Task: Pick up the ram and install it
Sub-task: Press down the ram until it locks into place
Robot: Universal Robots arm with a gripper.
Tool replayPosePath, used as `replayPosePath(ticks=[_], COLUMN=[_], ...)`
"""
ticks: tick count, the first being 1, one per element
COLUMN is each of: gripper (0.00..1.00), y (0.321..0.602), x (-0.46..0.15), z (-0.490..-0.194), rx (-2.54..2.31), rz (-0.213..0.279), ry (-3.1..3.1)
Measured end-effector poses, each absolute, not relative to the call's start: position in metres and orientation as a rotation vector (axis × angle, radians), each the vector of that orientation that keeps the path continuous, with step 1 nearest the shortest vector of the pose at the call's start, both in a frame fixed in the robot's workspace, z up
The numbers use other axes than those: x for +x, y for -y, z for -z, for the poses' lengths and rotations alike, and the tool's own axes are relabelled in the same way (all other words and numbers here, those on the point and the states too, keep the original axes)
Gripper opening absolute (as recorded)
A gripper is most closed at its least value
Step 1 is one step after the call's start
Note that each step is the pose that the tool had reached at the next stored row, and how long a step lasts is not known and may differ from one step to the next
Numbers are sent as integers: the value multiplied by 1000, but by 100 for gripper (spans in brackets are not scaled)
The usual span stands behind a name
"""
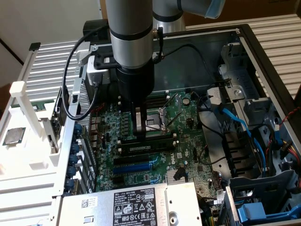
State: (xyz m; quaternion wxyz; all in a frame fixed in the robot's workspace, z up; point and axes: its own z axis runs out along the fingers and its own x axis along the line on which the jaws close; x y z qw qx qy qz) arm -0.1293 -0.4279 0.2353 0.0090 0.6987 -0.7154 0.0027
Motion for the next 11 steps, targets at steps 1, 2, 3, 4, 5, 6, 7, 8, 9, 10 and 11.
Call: replayPosePath(ticks=[1, 2, 3, 4, 5, 6, 7, 8, 9, 10, 11], gripper=[10, 10, 10, 10, 10, 10, 10, 10, 10, 10, 10], y=[428, 428, 428, 428, 428, 428, 428, 428, 428, 428, 428], x=[-129, -130, -130, -130, -130, -130, -130, -130, -130, -131, -131], z=[-235, -234, -234, -233, -232, -231, -231, -230, -230, -229, -229], rx=[2183, 2183, 2183, 2183, 2183, 2183, 2184, 2184, 2184, 2184, 2184], rz=[-8, -8, -8, -8, -8, -8, -8, -8, -8, -8, -9], ry=[2234, 2234, 2234, 2234, 2234, 2234, 2234, 2234, 2233, 2233, 2233])
